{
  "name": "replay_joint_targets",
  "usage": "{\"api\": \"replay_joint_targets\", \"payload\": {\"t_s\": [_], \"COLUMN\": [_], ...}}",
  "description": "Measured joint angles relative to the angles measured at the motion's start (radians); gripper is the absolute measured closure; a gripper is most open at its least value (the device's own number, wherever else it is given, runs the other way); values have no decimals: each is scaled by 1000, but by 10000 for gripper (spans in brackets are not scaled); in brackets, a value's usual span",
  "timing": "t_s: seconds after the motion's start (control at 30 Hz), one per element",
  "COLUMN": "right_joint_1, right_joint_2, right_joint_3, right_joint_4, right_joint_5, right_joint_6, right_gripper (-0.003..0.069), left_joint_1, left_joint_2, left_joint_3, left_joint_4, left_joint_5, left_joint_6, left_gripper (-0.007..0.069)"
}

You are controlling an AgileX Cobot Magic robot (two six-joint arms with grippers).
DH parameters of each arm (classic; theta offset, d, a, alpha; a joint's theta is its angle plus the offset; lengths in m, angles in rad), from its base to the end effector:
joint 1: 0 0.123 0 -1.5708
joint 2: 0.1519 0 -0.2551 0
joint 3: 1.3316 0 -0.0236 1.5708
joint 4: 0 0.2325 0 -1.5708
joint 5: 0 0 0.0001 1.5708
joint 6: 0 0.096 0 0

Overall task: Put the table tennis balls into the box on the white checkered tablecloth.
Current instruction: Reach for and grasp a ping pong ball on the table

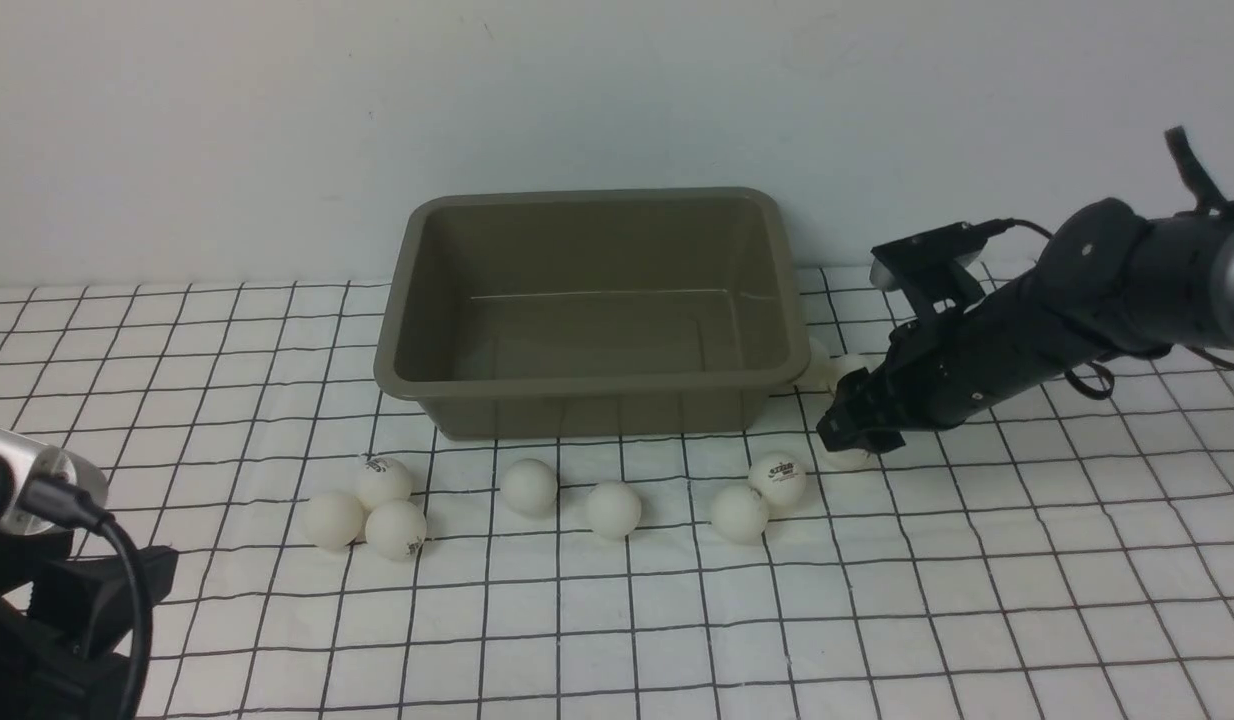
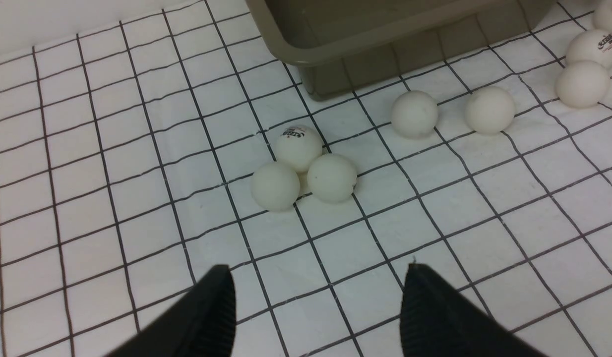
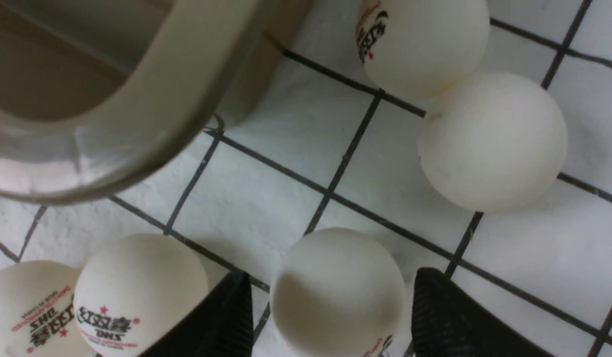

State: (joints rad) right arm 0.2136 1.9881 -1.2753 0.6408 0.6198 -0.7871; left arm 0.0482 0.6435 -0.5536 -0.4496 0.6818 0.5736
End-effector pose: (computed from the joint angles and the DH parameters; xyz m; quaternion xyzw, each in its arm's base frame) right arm 0.3612 0.1125 0.1389 -0.2533 0.9289 0.1695 0.2103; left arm 0.1294 -0.0201 0.2734 0.1359 0.8754 -0.0636 0.4595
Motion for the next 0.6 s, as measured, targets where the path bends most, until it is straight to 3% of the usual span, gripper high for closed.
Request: {"api": "replay_joint_targets", "payload": {"t_s": [0.6], "right_joint_1": [10], "right_joint_2": [38], "right_joint_3": [-1], "right_joint_4": [21], "right_joint_5": [-30], "right_joint_6": [-12], "right_gripper": [266], "left_joint_1": [0], "left_joint_2": [0], "left_joint_3": [0], "left_joint_4": [0], "left_joint_5": [0], "left_joint_6": [0], "left_gripper": [220]}}
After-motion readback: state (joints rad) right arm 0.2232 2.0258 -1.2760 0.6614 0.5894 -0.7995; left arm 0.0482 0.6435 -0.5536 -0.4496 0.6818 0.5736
